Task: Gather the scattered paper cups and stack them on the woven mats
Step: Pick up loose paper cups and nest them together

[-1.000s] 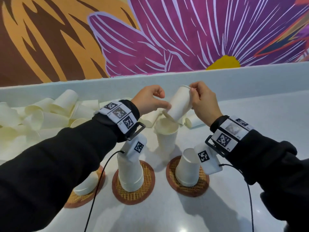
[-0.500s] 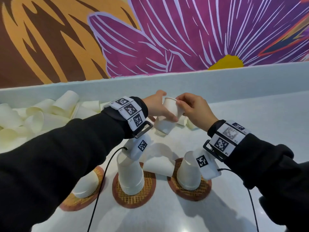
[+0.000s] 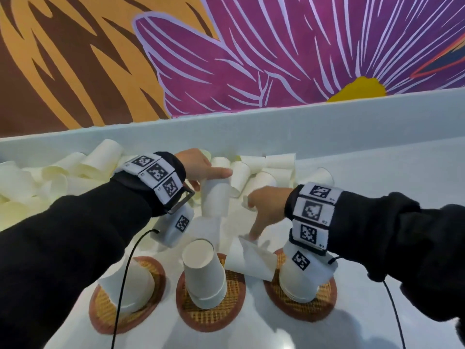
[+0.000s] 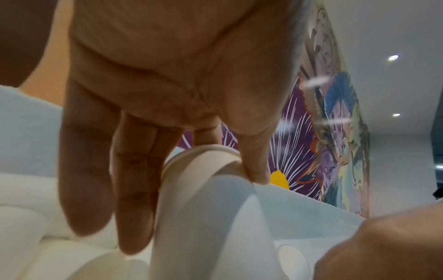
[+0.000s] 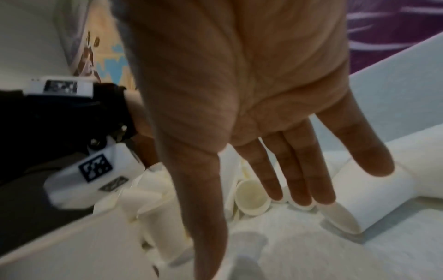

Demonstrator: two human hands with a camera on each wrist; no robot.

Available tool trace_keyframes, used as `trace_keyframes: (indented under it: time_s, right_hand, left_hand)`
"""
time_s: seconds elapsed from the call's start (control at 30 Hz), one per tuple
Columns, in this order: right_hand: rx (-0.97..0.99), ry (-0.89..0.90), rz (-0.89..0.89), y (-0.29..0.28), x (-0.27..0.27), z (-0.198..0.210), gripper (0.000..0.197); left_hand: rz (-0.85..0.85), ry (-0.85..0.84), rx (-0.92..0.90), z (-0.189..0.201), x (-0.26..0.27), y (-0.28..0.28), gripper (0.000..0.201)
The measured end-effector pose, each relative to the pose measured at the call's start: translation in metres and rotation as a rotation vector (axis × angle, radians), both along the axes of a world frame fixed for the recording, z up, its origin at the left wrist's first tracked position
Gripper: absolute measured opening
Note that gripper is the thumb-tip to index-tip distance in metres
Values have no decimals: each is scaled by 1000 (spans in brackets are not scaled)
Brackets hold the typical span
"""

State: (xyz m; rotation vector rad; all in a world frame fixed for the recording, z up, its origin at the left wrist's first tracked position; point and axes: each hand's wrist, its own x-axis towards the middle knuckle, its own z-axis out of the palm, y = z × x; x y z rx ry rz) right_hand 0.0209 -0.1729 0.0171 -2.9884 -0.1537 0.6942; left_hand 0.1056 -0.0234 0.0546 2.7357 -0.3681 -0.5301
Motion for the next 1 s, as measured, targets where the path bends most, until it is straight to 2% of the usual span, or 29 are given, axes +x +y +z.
trace_keyframes:
  time_s: [0.17, 0.27, 0.37, 0.47, 0.6, 0.77, 0.9, 1.0]
  right_hand:
    - [-63, 240, 214, 31, 17, -21, 77]
    - [-80, 331, 279, 38, 26, -29, 65]
    - [-108, 356, 312, 39, 30, -30, 49]
    - [-107, 256, 306, 37, 27, -23, 40]
    - [49, 124, 177, 20, 25, 2, 30]
    - [526, 36, -132, -8, 6, 42, 9]
    - [787, -42, -259, -21, -21, 64, 13]
    - [852, -161, -366, -21, -38, 70, 13]
  left_hand:
    - [48, 135, 129, -23, 6, 18, 68]
    - [85, 199, 143, -32, 9, 28, 66]
    - [94, 264, 115, -35, 12, 35, 68]
    - [91, 278, 100, -33, 14, 36, 67]
    - [78, 277, 22, -23, 10, 32, 64]
    - [30, 281, -248, 5, -6, 14, 64]
    - [-32, 279, -350, 26, -30, -8, 62]
    - [-21, 266, -406, 36, -47, -28, 59]
